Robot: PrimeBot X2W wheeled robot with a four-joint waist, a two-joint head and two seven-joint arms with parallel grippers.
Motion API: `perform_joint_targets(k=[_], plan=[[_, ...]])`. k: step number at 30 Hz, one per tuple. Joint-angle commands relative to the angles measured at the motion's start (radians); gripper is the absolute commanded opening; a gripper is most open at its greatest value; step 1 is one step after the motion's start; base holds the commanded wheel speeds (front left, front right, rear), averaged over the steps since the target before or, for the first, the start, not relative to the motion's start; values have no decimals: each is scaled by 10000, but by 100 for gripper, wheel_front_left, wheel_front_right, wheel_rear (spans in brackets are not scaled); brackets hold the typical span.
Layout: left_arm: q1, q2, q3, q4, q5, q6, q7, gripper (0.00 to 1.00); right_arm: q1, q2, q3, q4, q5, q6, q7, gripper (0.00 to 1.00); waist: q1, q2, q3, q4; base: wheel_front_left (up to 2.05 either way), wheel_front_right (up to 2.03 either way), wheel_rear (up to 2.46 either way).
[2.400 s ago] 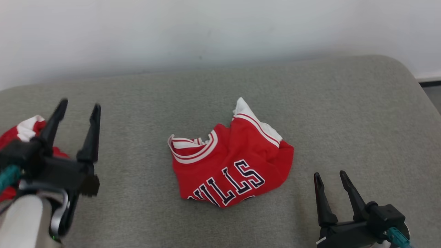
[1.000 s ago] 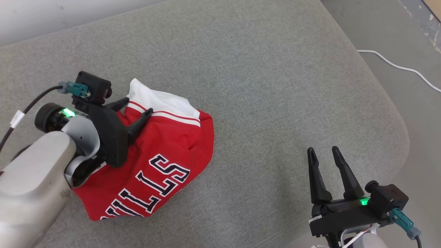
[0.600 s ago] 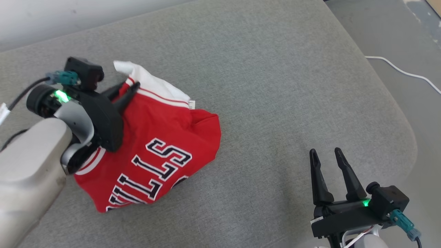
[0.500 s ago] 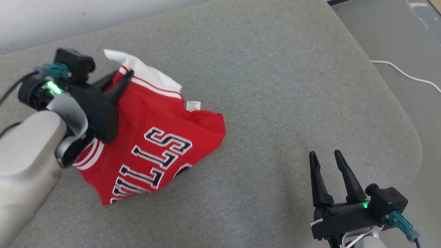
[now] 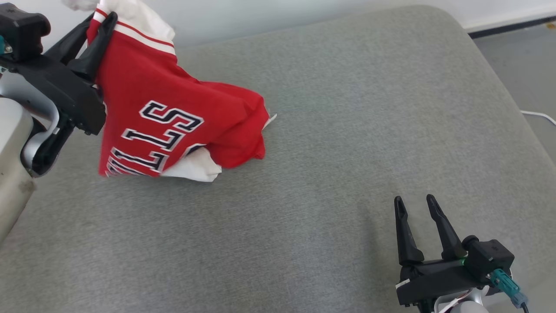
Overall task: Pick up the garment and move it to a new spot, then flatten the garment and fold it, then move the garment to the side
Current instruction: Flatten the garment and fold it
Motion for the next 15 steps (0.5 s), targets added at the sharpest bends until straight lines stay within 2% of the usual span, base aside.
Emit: perform_joint_targets(k=[1,7,15], plan=[[-27,64,43,-124,84,40,-152,0,113,-20,-20,32,-59,31,-5,100,1,0,-267,417,0,0,0],[772,191,107,-981,339,273,-455,0,170,-20,-63,133,-130,31,-5,100,1,0,-420,855,0,0,0],[3064,275,551,-2709,515,1083,-536,0,247,-20,-141,199,-275,31,-5,100,1,0,-505,1336,0,0,0]])
